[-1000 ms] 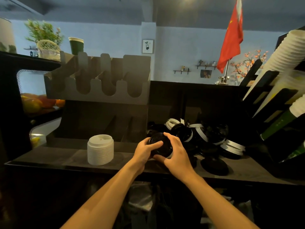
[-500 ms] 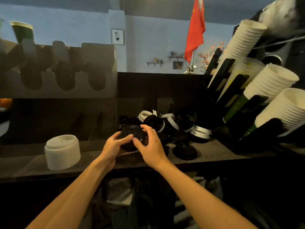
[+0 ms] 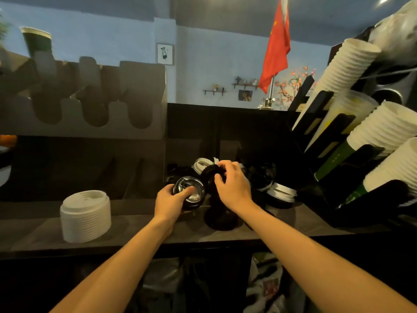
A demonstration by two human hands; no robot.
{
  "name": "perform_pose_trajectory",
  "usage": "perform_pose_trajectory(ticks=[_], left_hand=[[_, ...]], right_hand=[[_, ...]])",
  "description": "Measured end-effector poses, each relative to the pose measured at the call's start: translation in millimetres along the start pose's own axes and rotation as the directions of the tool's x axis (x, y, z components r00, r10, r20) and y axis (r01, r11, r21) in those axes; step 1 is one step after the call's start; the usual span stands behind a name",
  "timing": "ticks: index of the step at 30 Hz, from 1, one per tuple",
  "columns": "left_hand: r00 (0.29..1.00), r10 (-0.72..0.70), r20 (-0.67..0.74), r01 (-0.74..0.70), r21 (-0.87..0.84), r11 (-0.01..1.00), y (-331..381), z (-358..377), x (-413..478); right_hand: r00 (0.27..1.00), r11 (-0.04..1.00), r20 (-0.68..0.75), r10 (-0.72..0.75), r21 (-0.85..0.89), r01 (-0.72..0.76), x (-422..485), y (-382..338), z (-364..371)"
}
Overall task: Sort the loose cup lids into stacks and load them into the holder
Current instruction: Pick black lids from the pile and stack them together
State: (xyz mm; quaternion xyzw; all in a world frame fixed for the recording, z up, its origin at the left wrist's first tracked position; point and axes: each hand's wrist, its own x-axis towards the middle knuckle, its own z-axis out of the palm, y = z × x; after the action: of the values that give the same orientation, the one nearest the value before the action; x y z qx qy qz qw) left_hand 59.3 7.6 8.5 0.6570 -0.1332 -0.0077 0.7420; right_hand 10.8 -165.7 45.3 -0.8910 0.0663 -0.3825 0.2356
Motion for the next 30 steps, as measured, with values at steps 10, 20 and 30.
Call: perform_pose_trajectory(ticks=[10, 20, 30], left_hand=[[0.999, 0.031, 0.021, -0.031, 0.036, 0.999, -5, 4, 1], [0.995, 0.046, 0.084, -0.058, 0.141, 0.988, -3, 9, -5], [0.994, 0.043, 0.105, -0.049, 0.051, 0.998, 5, 46, -10]], right_hand=[[0.899, 0.882, 0.426, 0.102, -0.456, 0.116, 30, 34, -4], [0.883, 0.775, 0.38, 0.275, -0.631, 0.03, 6, 61, -60], [0.884, 0.893, 0.336, 0.326, -0.416, -0.172, -22, 84, -54]])
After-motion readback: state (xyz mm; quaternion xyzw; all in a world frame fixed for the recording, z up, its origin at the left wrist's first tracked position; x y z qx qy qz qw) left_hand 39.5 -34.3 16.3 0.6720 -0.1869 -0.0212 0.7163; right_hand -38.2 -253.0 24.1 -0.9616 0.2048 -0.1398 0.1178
